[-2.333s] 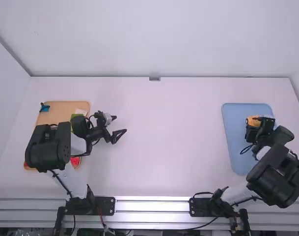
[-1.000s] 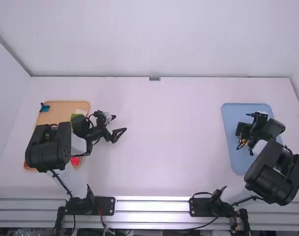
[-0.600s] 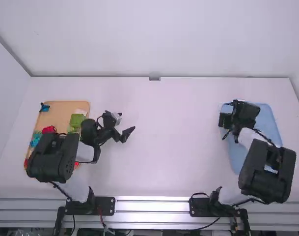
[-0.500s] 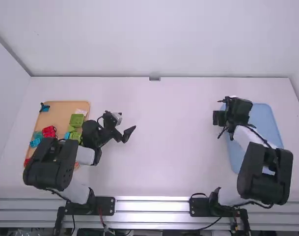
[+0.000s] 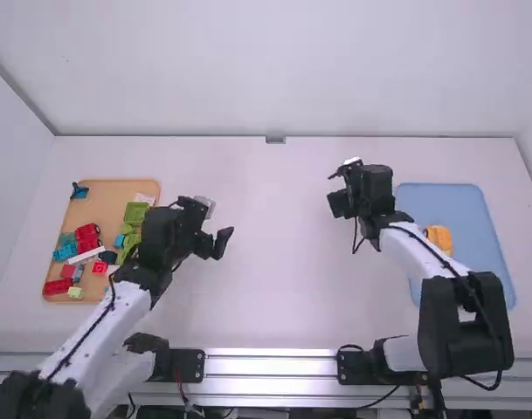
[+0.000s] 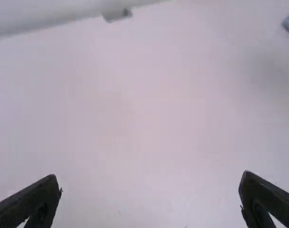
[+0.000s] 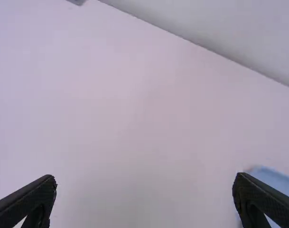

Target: Assemble lego blocks to make yellow taxi

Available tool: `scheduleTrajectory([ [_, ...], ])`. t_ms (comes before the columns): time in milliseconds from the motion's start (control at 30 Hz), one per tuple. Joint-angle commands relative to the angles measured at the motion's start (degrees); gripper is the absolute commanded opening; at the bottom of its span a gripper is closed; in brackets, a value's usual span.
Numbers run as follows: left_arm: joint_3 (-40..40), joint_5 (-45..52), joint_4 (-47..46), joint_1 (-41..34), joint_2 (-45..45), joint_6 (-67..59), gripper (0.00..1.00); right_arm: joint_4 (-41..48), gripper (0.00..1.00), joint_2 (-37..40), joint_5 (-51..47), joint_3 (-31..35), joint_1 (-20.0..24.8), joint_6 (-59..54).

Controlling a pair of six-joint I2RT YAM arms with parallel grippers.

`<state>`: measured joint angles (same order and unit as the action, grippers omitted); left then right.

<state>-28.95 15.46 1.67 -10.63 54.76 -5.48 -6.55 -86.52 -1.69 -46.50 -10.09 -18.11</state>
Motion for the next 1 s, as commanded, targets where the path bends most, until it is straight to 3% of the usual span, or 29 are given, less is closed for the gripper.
scheduleTrajectory([
  [0,-1.9,-2.6,-2.1,-1.6,-5.4,0.1,0.99,0.2,0.99,2.2,-2.4,-1.4,-1.4,4.0],
  [200,-1.5,-2.4,-3.1,-1.6,-14.0,0.1,0.99,4.5,0.98,5.5,-10.4,-1.4,-4.9,7.6],
  [367,-0.9,-2.2,-3.5,-1.5,-19.7,0.8,0.99,6.7,0.98,9.8,-11.9,-1.3,-8.5,-0.2],
  [667,4.9,-8.0,-1.7,4.3,-25.4,5.5,0.89,6.5,0.89,15.1,-6.6,4.0,-3.2,5.1],
  [967,15.5,-15.5,-1.7,10.6,-36.1,5.5,0.70,6.5,0.73,24.1,1.7,13.0,5.8,14.1],
])
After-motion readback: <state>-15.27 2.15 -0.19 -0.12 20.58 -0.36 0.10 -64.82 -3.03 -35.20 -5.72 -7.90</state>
